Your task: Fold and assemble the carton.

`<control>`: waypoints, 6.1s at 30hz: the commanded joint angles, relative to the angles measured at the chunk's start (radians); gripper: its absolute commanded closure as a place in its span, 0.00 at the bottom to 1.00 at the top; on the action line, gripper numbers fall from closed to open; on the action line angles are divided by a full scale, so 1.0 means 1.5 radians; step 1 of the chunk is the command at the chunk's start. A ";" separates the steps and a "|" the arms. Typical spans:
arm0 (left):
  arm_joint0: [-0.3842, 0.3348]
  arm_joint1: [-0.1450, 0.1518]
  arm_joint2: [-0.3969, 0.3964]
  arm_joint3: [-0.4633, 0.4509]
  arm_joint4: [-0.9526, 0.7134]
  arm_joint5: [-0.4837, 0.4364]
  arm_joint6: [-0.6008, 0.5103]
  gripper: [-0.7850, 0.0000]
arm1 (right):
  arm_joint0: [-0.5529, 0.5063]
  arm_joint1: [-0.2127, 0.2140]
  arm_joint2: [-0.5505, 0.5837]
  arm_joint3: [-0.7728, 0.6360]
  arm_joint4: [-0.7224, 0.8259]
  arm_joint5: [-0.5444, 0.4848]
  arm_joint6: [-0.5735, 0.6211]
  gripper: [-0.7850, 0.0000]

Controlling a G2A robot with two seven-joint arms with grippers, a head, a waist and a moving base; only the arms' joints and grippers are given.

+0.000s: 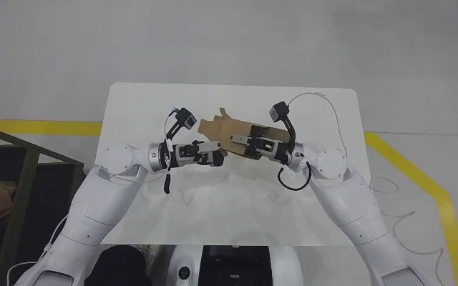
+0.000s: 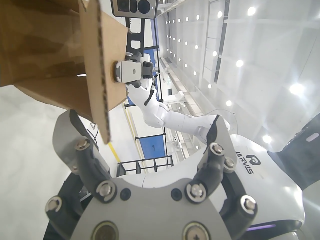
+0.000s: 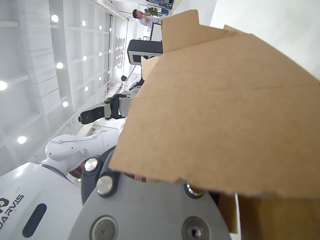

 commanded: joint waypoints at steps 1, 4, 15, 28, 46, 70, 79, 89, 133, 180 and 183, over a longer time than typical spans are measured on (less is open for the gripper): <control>-0.002 0.000 -0.002 0.003 0.003 -0.001 0.001 0.00 | -0.001 0.000 0.001 -0.001 0.000 0.002 0.000 1.00; -0.002 0.001 -0.009 0.004 0.007 -0.001 0.003 0.00 | -0.004 0.001 0.003 -0.002 -0.001 0.003 0.002 1.00; 0.008 0.003 -0.027 -0.004 0.011 0.002 0.007 0.00 | -0.011 0.001 0.002 -0.006 -0.004 0.007 0.003 1.00; 0.006 0.001 -0.031 -0.005 0.012 -0.004 0.021 0.00 | -0.012 -0.004 -0.012 -0.006 -0.003 0.004 -0.009 1.00; 0.068 0.022 -0.142 -0.004 0.031 0.011 -0.024 0.00 | -0.018 0.018 0.058 0.020 0.007 0.036 0.109 1.00; 0.087 0.019 -0.101 -0.016 0.016 0.001 -0.048 0.00 | 0.054 0.014 0.020 0.072 0.147 -0.008 0.334 1.00; 0.069 0.012 -0.073 -0.042 -0.018 -0.018 -0.033 0.00 | 0.068 0.005 -0.013 0.091 0.158 -0.013 0.326 1.00; 0.054 0.007 -0.052 -0.045 -0.038 -0.019 -0.038 0.00 | 0.076 -0.002 -0.033 0.102 0.185 -0.020 0.334 1.00; 0.010 -0.003 -0.033 -0.014 -0.051 -0.031 -0.044 0.00 | 0.087 -0.012 -0.043 0.127 0.229 -0.027 0.353 1.00; 0.068 0.006 -0.085 -0.045 -0.025 -0.010 -0.043 0.00 | 0.029 0.013 0.045 0.082 0.085 -0.004 0.166 1.00; 0.063 0.005 -0.078 -0.044 -0.027 -0.012 -0.041 0.00 | 0.029 0.013 0.039 0.065 0.077 0.003 0.156 1.00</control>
